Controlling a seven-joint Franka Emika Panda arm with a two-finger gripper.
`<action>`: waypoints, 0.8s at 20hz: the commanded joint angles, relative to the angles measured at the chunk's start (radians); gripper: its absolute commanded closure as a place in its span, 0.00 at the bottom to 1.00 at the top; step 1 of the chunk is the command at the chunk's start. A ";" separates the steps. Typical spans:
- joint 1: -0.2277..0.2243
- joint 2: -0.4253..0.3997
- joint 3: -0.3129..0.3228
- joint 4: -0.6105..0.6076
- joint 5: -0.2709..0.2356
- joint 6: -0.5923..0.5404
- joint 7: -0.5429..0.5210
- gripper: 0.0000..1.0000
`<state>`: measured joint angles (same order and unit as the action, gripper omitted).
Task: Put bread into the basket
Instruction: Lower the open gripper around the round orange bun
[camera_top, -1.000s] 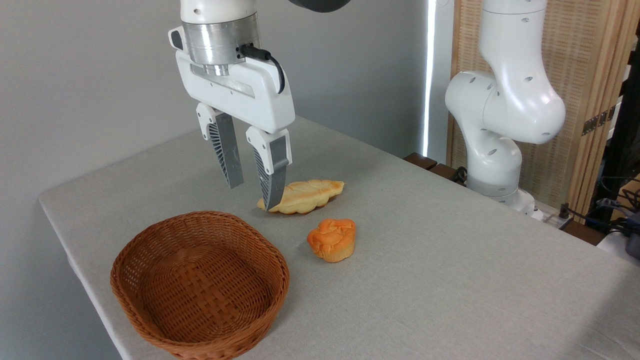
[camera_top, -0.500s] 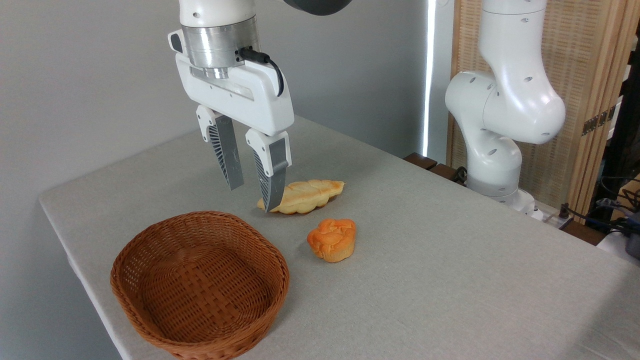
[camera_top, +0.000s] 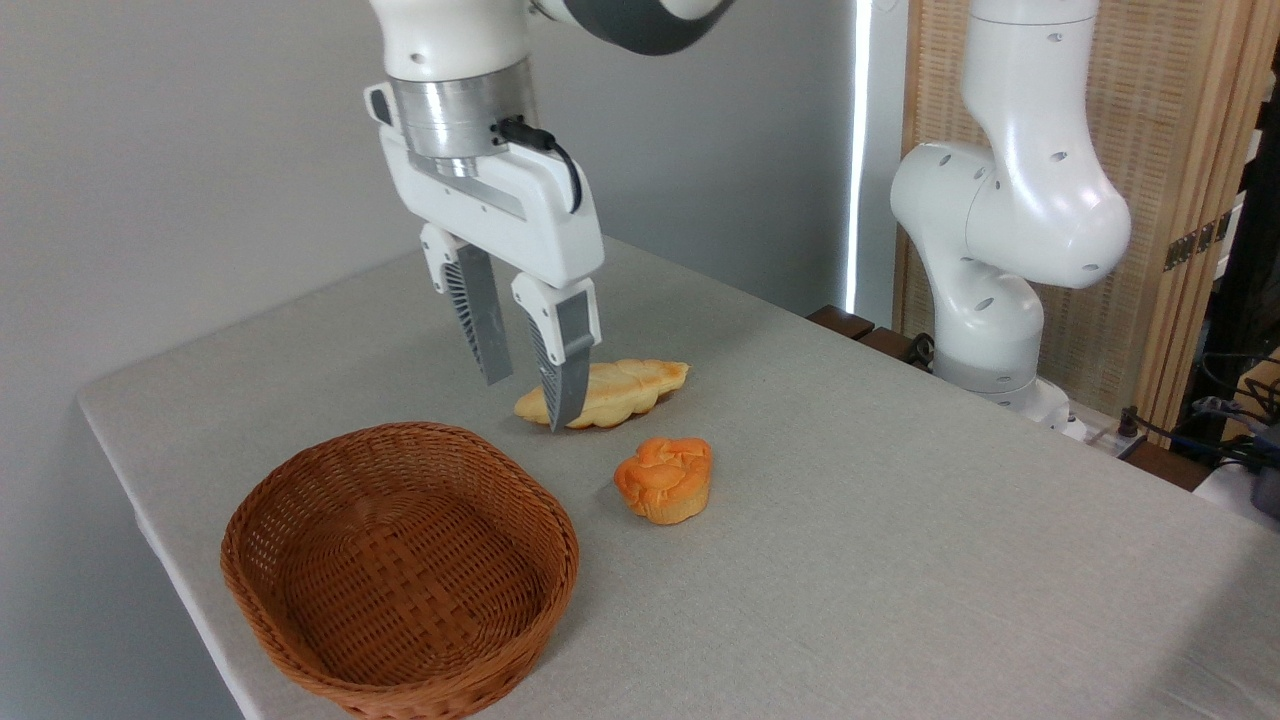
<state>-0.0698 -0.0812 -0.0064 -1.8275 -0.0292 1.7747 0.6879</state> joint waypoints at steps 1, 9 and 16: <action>-0.005 -0.136 0.000 -0.185 0.003 0.075 0.044 0.00; -0.025 -0.245 0.002 -0.406 0.003 0.126 0.117 0.00; -0.028 -0.270 0.002 -0.521 0.005 0.201 0.117 0.00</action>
<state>-0.0948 -0.3074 -0.0078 -2.2757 -0.0292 1.9215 0.7914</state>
